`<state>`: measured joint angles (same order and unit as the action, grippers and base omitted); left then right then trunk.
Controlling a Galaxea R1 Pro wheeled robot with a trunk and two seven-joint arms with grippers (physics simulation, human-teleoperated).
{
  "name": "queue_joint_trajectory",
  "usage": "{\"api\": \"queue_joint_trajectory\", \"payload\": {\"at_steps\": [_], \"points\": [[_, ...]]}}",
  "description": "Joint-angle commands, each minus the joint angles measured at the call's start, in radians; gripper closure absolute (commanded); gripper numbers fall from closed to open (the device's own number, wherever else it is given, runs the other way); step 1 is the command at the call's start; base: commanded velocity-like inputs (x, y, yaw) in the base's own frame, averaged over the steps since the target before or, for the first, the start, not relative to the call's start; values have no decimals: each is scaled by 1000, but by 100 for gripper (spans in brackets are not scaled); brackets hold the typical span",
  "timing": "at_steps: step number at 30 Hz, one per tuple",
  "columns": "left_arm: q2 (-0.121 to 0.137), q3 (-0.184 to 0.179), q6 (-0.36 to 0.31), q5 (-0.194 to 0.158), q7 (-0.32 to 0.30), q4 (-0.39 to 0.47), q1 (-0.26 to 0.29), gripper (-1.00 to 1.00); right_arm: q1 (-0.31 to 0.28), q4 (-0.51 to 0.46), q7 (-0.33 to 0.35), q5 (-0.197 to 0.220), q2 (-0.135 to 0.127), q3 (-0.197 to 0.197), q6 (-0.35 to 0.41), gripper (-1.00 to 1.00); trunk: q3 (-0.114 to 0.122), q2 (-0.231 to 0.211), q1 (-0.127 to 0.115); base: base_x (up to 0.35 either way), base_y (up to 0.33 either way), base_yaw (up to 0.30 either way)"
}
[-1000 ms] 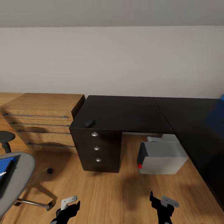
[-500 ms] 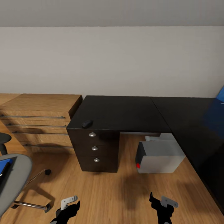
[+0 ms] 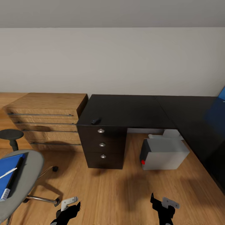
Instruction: In the bedroom, organize the workspace by keeping the computer under the desk, ensuring the monitor is on the desk, placing the keyboard on the desk next to the monitor, placing the mouse on the desk next to the keyboard, moving the folder from the swivel chair onto the desk next to the mouse, stacking the notebook on top of the folder with the pen on top of the notebook, and positioning the swivel chair next to the desk.
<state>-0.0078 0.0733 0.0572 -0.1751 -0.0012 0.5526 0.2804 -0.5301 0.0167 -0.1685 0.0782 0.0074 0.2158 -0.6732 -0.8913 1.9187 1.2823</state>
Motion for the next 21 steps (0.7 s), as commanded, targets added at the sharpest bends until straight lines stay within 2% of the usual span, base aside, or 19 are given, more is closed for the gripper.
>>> {"api": "queue_joint_trajectory", "payload": {"at_steps": [1,17,21], "points": [[-1,1,3,-10,0,-1,0,-100,-1,2,-1,8,0,-4,-5,-100,-1,0,0,-186,256,0],[-1,4,5,-12,0,-52,0,-100,-1,2,-2,8,-11,-5,-5,-100,-1,0,0,-185,262,0],[0,5,15,-11,0,-77,0,-100,-1,2,-2,8,-13,-5,-5,-100,-1,0,0,-70,91,0]]}}
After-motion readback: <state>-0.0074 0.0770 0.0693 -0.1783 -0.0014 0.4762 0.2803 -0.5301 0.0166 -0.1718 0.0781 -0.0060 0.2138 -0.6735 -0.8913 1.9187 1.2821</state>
